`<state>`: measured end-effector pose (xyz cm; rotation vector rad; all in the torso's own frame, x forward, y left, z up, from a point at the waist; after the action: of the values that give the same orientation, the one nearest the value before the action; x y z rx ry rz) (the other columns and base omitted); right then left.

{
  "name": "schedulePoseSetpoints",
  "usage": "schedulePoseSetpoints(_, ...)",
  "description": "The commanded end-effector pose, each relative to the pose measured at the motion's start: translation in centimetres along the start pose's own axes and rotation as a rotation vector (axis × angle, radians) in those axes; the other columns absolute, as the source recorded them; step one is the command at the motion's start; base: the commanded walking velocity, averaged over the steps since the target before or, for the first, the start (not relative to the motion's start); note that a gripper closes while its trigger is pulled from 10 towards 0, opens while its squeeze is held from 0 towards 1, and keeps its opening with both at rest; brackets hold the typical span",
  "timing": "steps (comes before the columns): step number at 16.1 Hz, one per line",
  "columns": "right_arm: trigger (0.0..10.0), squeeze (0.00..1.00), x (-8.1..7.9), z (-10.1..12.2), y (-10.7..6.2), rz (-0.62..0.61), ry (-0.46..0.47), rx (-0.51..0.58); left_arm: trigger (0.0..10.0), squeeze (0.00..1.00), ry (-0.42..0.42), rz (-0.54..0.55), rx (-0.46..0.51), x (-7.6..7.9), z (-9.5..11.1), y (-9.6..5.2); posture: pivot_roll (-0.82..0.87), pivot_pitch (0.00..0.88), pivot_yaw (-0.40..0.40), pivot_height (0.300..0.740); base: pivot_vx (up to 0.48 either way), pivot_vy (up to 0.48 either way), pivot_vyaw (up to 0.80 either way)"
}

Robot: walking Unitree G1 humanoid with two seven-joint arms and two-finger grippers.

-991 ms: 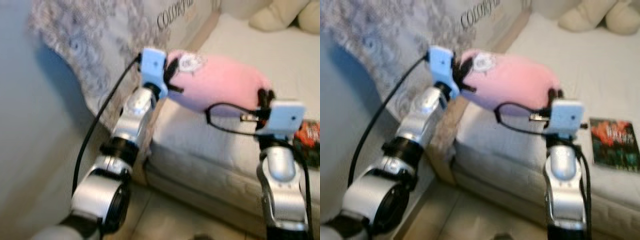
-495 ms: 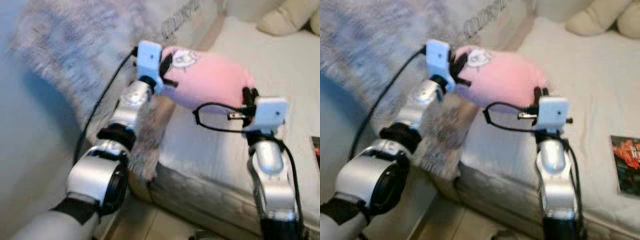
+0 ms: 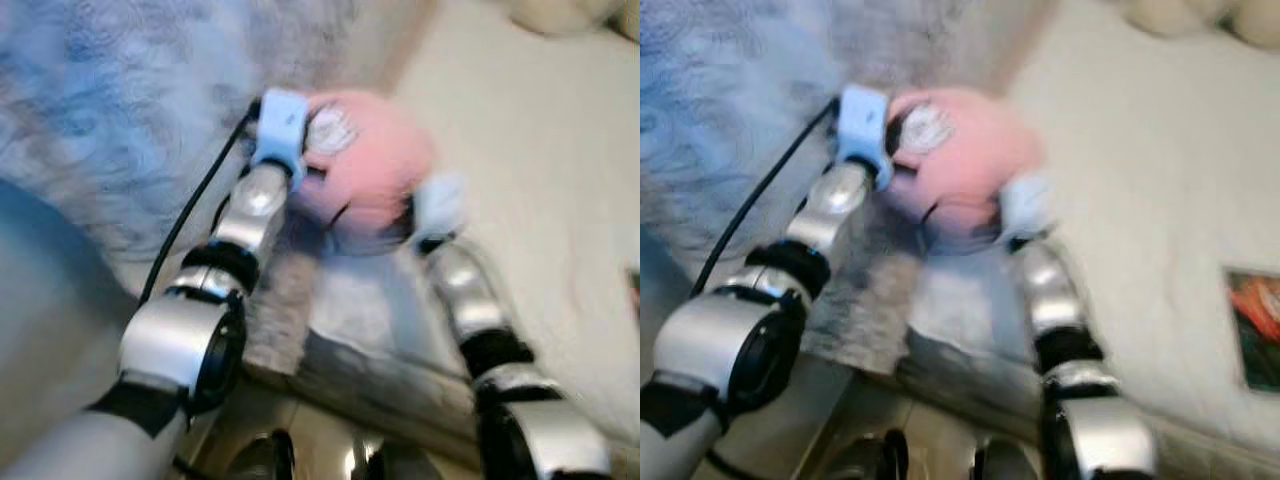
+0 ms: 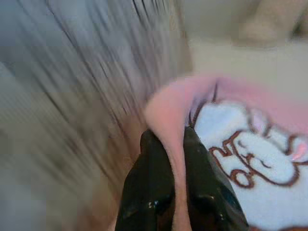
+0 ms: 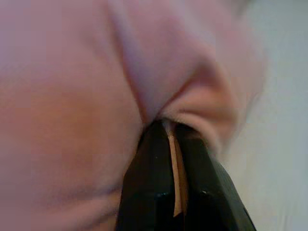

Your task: Clean up the room

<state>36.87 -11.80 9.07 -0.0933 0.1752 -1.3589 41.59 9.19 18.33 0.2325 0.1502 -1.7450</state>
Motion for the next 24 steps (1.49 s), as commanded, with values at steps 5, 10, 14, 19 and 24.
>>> schedulePoseSetpoints(5, 10.0, 0.0, 0.1, -3.9, -0.8, -0.019, -0.018, -0.139, 10.0, 0.0, -0.021, -0.002, -0.314, 1.2, -8.2, -3.1, -0.11, 0.321, -0.02, 0.74, 0.0, 0.0, 0.0)
schedulePoseSetpoints(10, 10.0, 1.0, 0.7, -1.8, -0.1, -0.063, 0.025, -0.046, 10.0, 1.0, 0.105, 0.028, -0.198, -0.2, -5.2, -1.7, -0.11, 0.284, -0.019, 0.74, 0.0, 0.0, 0.0)
schedulePoseSetpoints(14, 10.0, 1.0, 0.8, -1.9, -0.5, -0.101, 0.13, 0.022, 10.0, 1.0, 0.184, 0.023, -0.06, -1.1, -2.8, -1.0, -0.09, 0.263, -0.015, 0.74, 0.0, 0.0, 0.0)
schedulePoseSetpoints(19, 10.0, 1.0, 0.2, -2.9, -2.7, -0.124, 0.191, 0.11, 10.0, 1.0, 0.309, -0.074, 0.159, -2.2, -0.4, -1.5, -0.07, 0.232, -0.009, 0.74, 0.0, 0.0, 0.0)
schedulePoseSetpoints(24, 10.0, 1.0, 1.7, -1.2, -8.2, -0.223, 0.09, 0.28, 10.0, 1.0, 0.304, -0.188, 0.219, -2.4, -0.8, -3.0, -0.04, 0.057, -0.004, 0.74, 0.0, 0.0, 0.0)
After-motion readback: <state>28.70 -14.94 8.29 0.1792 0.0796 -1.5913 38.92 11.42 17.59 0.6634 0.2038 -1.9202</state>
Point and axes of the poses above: a point about 5 cm out from each wrist's last joint towards the gripper, its own y axis pointing out of the wrist towards the gripper, its own z axis along the axis of the wrist's last joint, x = y × z, the point moved 1 cm from there along y, pointing out of the wrist towards the gripper, and after that the axes turned 6 degrees about y, right-handed, at the moved point
